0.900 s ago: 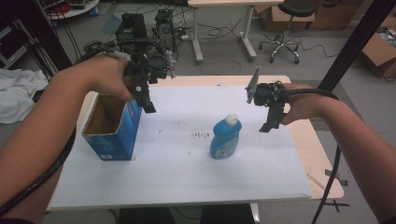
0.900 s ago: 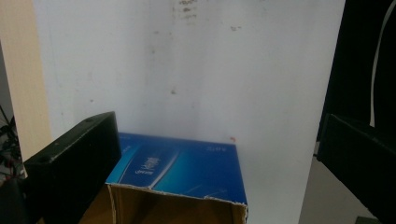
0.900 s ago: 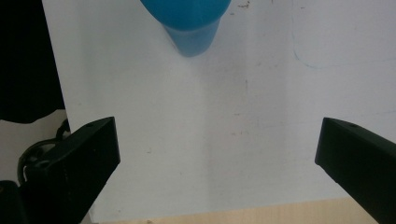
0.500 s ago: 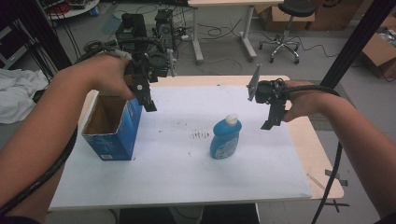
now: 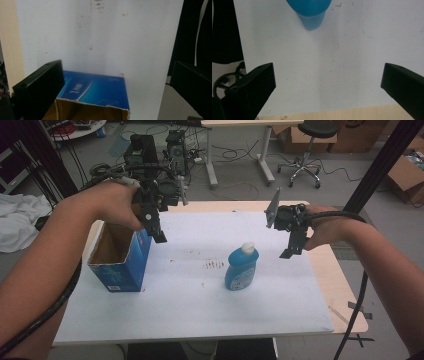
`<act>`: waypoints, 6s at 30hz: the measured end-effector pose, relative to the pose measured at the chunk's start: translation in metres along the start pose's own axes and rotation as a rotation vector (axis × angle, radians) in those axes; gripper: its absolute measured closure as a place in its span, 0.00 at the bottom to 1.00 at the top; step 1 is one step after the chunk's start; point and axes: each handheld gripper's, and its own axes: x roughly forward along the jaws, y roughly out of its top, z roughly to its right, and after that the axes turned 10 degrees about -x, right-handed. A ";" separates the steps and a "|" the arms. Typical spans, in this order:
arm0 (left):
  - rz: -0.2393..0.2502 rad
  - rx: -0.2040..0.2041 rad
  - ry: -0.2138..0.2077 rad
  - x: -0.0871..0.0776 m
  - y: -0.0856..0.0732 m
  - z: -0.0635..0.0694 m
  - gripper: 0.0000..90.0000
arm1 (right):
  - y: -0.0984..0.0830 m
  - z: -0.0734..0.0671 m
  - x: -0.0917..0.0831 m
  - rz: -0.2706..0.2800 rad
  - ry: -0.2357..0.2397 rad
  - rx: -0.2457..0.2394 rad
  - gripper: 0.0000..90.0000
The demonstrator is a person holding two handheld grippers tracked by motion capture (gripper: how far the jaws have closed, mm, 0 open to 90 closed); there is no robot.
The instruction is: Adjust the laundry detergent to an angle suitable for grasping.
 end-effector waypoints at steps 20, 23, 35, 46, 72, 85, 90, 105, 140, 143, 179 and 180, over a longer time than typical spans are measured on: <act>-0.006 -0.055 0.007 -0.003 -0.006 0.005 0.00 | 0.044 0.004 -0.029 0.027 -0.021 -0.186 0.00; -0.011 -0.056 0.013 -0.004 -0.005 0.005 0.00 | 0.057 -0.001 -0.026 0.025 -0.011 -0.235 0.00; -0.013 -0.045 0.017 -0.007 0.000 0.009 0.00 | 0.075 -0.004 -0.009 0.012 0.023 -0.307 0.00; -0.017 -0.053 0.011 -0.003 -0.002 0.010 0.00 | 0.083 0.000 0.010 -0.001 0.055 -0.330 0.00; -0.028 -0.041 -0.002 0.006 -0.002 0.009 0.00 | 0.088 -0.001 0.061 -0.024 0.098 -0.342 0.00; -0.024 -0.029 0.001 0.010 0.001 0.009 0.00 | 0.088 -0.001 0.064 -0.020 0.078 -0.355 0.01; -0.024 -0.031 0.002 0.010 0.000 0.008 0.00 | 0.088 -0.002 0.065 -0.015 0.074 -0.361 0.04; -0.027 -0.031 0.003 0.013 0.000 0.006 0.00 | 0.086 -0.002 0.066 -0.022 0.069 -0.362 0.14; -0.047 -0.026 0.007 0.022 0.003 0.003 0.02 | 0.086 -0.002 0.068 -0.022 0.075 -0.382 0.34; -0.051 -0.025 0.010 0.022 0.003 0.003 0.02 | 0.086 -0.002 0.068 -0.026 0.067 -0.379 0.35; -0.048 -0.017 -0.012 0.024 0.006 0.002 0.01 | 0.082 0.000 0.054 -0.029 0.106 -0.314 0.43; -0.048 -0.015 -0.011 0.024 0.006 0.002 0.01 | 0.082 0.000 0.052 -0.030 0.104 -0.312 0.43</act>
